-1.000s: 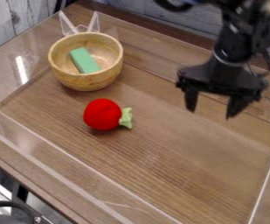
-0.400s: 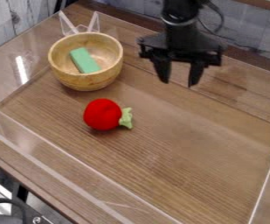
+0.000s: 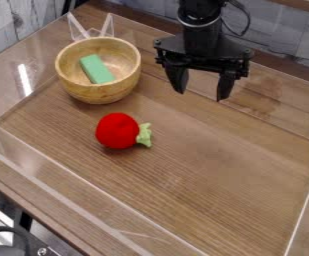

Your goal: Move the red fruit to the left side of the table

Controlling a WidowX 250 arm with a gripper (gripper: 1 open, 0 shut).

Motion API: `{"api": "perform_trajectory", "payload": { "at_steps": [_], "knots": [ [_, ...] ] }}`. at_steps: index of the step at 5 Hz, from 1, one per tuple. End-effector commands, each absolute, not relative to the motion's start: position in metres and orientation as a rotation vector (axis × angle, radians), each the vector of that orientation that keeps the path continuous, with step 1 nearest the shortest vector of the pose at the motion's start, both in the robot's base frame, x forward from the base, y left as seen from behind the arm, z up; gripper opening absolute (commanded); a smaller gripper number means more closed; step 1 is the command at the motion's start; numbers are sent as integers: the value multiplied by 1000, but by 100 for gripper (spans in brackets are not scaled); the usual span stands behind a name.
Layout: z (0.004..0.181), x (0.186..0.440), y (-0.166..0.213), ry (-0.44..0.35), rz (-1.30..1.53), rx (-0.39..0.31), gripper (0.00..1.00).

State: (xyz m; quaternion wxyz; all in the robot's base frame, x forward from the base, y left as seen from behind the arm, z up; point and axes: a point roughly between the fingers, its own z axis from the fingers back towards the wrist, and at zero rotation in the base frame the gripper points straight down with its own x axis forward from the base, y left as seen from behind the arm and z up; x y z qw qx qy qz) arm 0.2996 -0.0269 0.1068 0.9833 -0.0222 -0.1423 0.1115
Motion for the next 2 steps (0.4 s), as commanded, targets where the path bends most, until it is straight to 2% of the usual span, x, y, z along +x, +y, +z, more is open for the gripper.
{"api": "perform_trajectory", "payload": {
  "at_steps": [1,2],
  "knots": [
    [111,304,-27,-328,249,-30,100],
    [104,304,-32,-324,265,-18,100]
  ]
}}
